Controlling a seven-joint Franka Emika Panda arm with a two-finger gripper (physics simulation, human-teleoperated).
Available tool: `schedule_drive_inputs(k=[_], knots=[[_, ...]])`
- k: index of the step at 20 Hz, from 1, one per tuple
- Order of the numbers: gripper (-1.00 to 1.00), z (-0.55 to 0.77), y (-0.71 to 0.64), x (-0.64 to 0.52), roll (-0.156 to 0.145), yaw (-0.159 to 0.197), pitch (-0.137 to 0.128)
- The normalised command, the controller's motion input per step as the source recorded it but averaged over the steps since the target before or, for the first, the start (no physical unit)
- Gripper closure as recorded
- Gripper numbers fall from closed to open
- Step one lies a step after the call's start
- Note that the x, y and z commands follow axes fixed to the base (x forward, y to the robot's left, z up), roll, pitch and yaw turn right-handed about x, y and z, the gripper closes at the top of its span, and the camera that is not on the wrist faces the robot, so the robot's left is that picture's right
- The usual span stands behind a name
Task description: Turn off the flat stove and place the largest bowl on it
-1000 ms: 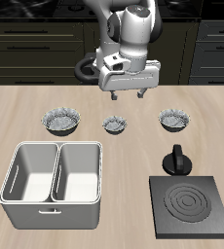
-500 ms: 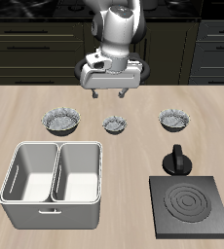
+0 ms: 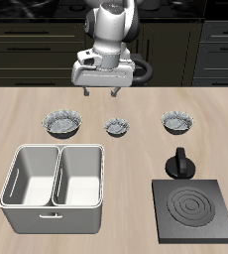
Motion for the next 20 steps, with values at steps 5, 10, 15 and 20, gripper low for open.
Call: schedule_drive_inputs(k=[5,10,15,20], knots=[[-1.0,-0.04,-0.27,0.04,0.051,0.003,0.01],[-1.0,-0.06,-0.36,0.15,0.039,0.012,0.028],[-1.0,-0.01,-0.33,0.07,0.035,0.017,-0.007],[-1.0,-0.02,-0.43,0.01,-0.007,-0.021,0.009]])
